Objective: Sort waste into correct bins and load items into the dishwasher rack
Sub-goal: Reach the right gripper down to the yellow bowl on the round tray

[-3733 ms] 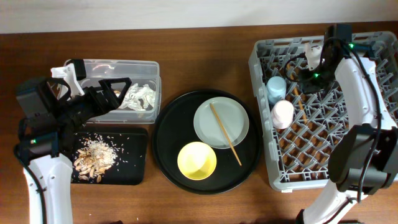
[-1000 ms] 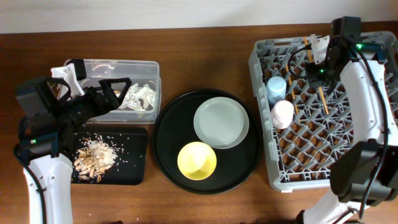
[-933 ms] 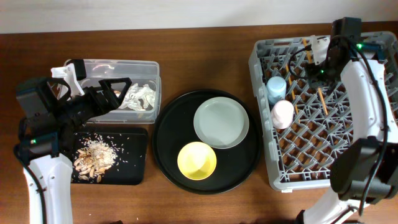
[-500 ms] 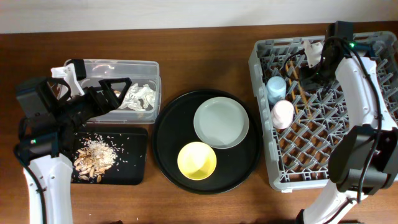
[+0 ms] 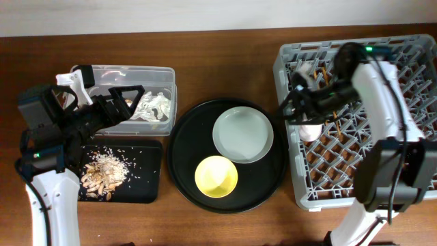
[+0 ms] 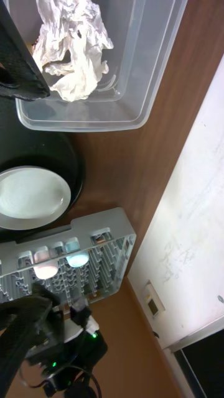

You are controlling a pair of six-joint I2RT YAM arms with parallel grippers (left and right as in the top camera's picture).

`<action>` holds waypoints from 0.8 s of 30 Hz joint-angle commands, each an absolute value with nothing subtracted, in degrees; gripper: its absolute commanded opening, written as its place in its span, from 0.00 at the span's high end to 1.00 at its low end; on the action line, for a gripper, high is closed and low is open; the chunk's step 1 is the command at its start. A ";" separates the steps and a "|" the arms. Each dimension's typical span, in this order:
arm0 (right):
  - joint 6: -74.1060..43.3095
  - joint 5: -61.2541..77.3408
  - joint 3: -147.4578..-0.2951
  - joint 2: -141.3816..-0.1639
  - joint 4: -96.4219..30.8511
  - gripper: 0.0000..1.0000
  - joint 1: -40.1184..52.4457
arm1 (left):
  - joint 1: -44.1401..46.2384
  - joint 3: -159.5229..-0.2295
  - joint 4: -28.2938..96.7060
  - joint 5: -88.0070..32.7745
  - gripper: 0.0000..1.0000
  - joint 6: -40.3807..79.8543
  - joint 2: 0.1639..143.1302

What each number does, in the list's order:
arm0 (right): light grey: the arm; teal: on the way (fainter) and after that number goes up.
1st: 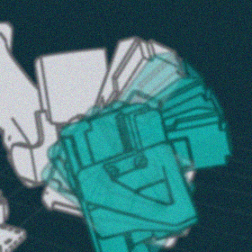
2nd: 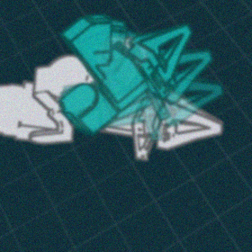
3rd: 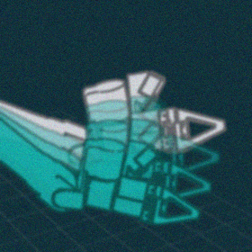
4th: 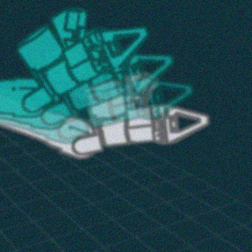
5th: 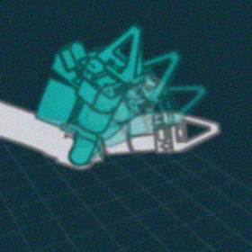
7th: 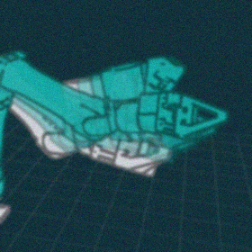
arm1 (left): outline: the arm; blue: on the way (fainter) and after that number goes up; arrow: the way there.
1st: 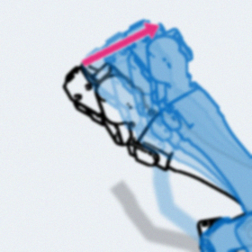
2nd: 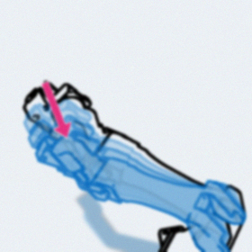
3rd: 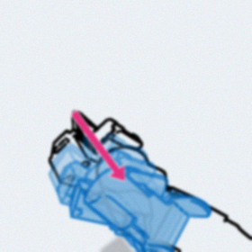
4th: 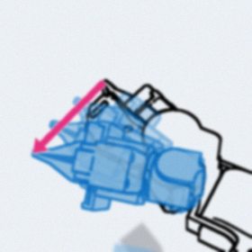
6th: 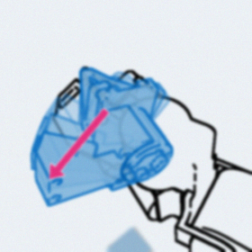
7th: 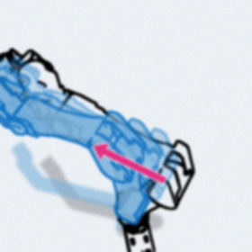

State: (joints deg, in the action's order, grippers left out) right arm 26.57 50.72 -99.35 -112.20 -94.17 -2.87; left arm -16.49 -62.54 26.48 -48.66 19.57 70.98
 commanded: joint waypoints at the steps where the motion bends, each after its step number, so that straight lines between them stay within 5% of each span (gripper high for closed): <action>1: 32.58 54.65 -99.55 -112.01 -96.42 0.14 5.19 | -16.73 -63.48 26.46 -49.50 0.01 20.12 70.41; 7: 28.16 54.63 -99.55 -111.18 -94.52 0.12 19.46 | -16.73 -63.48 26.46 -49.50 0.01 20.12 70.41; 9: 23.73 52.97 -99.55 -110.41 -92.51 0.03 23.07 | -16.73 -63.48 26.44 -49.47 0.01 20.12 70.43; 18: -18.22 6.20 -99.55 -96.68 -83.07 0.01 40.84 | -16.73 -63.48 26.46 -49.50 0.01 20.12 70.41; 24: -20.45 2.28 -99.15 -94.70 -79.90 0.01 54.02 | -16.73 -63.48 26.44 -49.47 0.01 20.12 70.43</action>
